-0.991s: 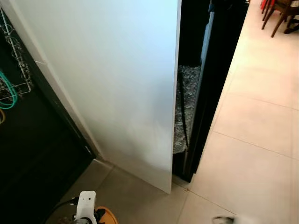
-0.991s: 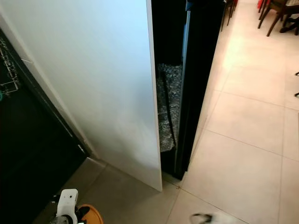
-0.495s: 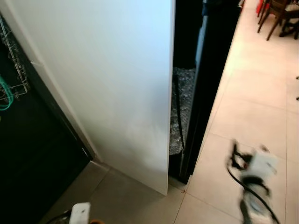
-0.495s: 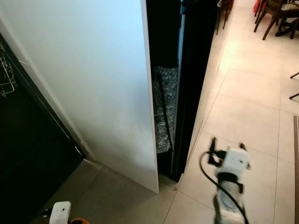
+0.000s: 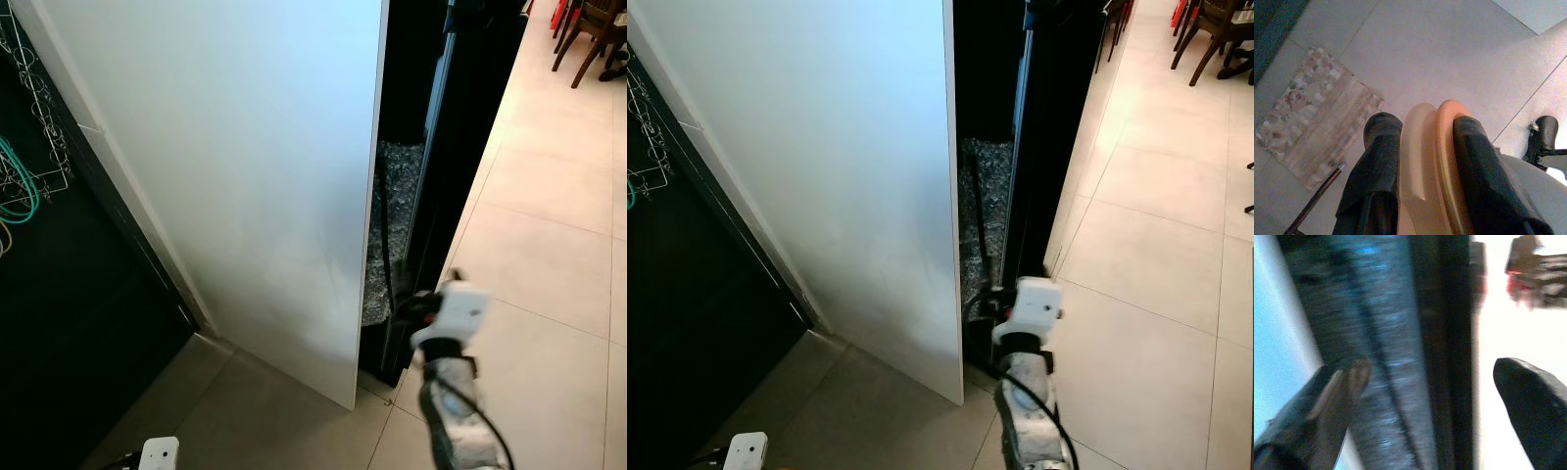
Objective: Restocking fridge
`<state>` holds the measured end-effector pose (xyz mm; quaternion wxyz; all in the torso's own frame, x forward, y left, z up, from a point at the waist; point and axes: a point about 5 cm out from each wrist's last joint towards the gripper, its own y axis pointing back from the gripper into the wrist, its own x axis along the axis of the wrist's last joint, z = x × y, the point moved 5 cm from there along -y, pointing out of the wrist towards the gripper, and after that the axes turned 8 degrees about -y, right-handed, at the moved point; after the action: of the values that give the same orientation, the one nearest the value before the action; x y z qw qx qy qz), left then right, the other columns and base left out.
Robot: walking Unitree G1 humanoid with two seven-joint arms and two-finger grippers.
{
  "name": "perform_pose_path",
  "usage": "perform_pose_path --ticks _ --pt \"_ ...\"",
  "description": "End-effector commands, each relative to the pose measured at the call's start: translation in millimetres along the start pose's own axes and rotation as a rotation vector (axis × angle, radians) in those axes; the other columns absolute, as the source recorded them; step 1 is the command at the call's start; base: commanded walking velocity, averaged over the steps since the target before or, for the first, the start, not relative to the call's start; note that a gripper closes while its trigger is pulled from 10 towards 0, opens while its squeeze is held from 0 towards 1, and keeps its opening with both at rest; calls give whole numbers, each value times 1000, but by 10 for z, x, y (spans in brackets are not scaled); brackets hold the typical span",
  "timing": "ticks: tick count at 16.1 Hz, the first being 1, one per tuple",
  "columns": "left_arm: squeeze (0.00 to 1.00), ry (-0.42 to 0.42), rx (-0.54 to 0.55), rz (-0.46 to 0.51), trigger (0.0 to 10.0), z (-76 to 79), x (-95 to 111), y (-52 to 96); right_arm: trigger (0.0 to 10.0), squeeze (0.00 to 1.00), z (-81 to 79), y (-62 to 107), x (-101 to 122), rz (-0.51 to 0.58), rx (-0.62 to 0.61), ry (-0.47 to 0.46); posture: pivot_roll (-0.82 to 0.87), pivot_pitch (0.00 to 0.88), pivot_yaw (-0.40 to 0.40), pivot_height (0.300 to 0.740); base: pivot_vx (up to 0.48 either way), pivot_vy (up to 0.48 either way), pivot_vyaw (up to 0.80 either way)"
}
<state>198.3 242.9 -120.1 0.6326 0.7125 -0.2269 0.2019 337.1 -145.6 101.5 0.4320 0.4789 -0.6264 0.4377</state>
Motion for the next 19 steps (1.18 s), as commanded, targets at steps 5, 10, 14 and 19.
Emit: perform_pose_path --ticks 5,10,14,19 --pt "0 8 5 -30 10000 -91 -99 30 10000 0 357 -76 98 -34 -62 132 -56 46 66 740 0 0 0" --pt "0 6 -16 -18 10000 45 -49 2 10000 0 200 -94 77 -63 8 150 -58 51 68 740 0 0 0" --pt "0 1 -33 -8 10000 179 5 -23 10000 0 81 -77 57 -70 40 148 -57 52 70 740 61 0 0" --pt "0 -2 -33 6 10000 211 80 -41 10000 0 117 -82 61 -71 10 144 -55 50 69 740 266 0 0"
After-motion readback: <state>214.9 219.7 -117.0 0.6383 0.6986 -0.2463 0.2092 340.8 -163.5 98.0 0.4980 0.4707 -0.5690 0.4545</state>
